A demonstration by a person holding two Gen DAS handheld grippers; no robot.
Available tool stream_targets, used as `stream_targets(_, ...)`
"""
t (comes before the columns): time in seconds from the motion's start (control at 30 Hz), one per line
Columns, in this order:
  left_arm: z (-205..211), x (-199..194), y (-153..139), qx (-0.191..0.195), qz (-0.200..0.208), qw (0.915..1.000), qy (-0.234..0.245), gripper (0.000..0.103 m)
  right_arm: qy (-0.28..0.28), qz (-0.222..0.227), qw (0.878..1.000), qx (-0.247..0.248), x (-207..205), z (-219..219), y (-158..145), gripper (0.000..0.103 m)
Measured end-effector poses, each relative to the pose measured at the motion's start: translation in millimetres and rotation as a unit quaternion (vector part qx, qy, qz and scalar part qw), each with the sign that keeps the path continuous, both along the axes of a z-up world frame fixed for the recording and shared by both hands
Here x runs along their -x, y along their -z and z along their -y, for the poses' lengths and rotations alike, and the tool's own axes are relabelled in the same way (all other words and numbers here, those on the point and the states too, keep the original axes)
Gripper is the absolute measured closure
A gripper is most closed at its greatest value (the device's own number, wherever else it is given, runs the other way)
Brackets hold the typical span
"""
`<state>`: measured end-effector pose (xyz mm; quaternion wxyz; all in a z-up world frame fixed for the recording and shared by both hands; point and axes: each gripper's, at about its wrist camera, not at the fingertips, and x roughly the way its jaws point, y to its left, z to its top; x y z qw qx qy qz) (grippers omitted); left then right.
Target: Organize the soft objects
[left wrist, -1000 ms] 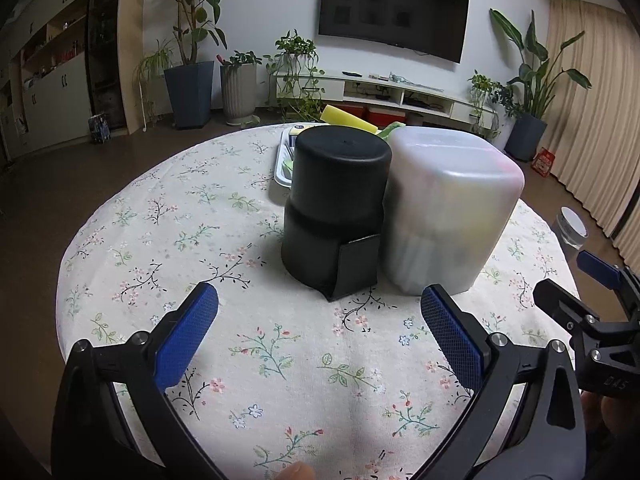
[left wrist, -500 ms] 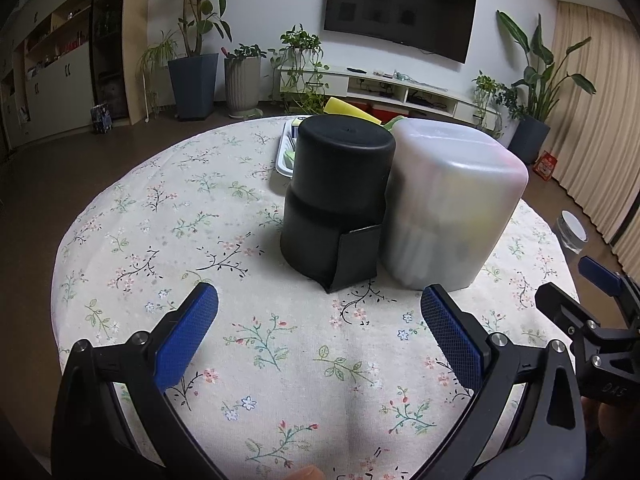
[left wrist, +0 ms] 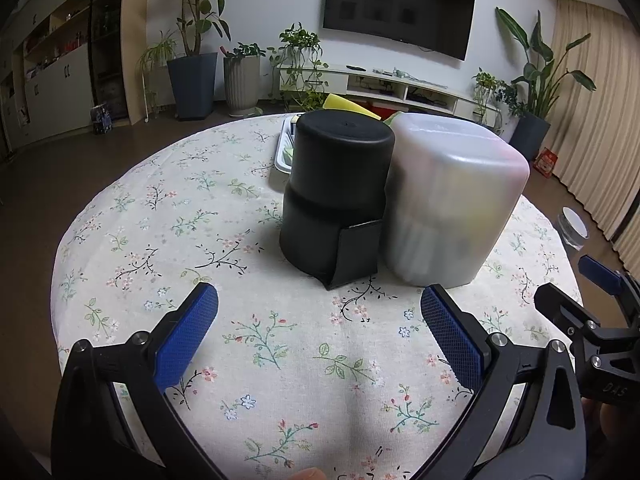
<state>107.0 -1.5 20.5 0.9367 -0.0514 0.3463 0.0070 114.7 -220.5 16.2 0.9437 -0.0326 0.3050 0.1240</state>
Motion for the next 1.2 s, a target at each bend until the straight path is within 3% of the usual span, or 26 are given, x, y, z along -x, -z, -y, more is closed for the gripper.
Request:
stream_targets(0.23, -1, 1, 0, 0.009, -0.001, 1.0, 0.004, 0.0, 0.0, -0.002, 1.0, 0.0, 0, -1, 1, 0.0)
stream_targets(0.87, 9, 3, -7, -0.011, 0.016, 0.9997, 0.012, 0.0, 0.003, 0.0, 1.0, 0.002, 0, -1, 0, 0.0)
stream_targets(1.2, 8, 6, -7, -0.026, 0.021, 0.9993, -0.015, 0.0, 0.026, 0.001, 1.0, 0.01, -5, 0, 2, 0.0)
